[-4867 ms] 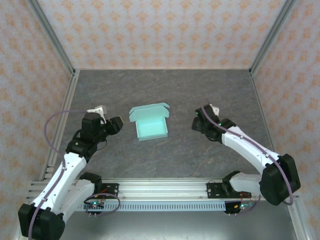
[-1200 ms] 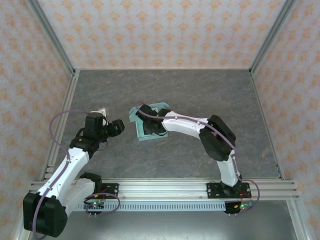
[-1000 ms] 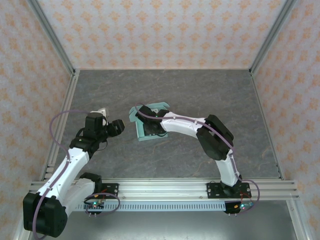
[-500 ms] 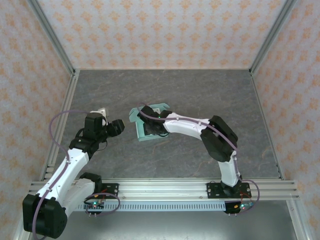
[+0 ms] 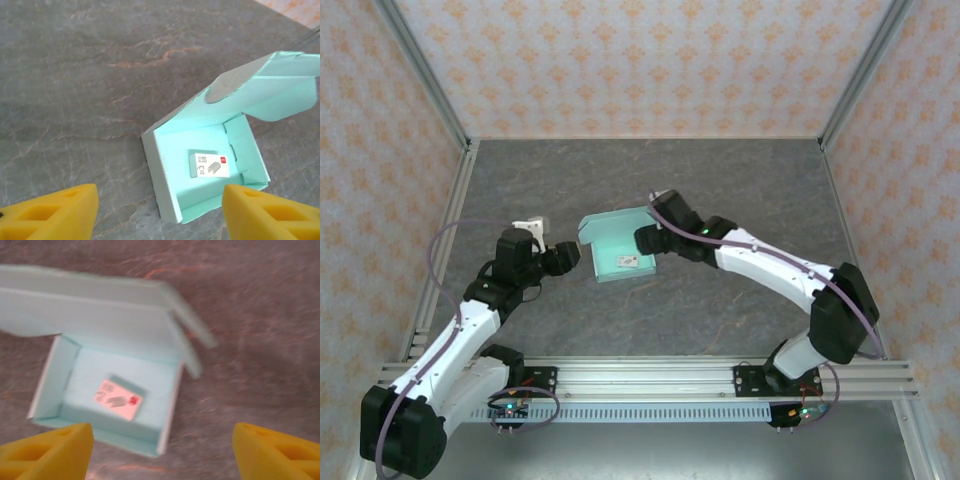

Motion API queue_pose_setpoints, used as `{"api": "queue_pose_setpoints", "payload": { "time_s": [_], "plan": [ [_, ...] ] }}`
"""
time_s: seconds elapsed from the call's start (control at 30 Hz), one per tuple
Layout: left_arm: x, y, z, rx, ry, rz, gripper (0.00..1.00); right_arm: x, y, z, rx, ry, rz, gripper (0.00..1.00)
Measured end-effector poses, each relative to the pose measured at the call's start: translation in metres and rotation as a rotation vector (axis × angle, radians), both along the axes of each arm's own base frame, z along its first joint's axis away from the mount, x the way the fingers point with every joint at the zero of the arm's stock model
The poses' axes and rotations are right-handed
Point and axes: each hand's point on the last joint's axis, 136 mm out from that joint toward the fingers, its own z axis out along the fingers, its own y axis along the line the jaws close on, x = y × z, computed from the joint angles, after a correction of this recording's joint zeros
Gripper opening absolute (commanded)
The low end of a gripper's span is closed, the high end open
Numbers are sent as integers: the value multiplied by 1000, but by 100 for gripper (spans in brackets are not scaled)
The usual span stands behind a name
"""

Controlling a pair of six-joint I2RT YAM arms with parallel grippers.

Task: Fold the paper box

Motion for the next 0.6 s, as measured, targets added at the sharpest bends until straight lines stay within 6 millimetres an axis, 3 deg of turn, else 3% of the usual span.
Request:
{"api": "queue_pose_setpoints", "payload": {
  "time_s": [0.23,0.6],
  "plan": [
    [7,4,-2,81,-143,-31,71,25,-32,-17,29,-8,89,74],
    [27,-8,4,194,-218,-158,75,33,-14,-4,144,-98,288,68]
  ]
}}
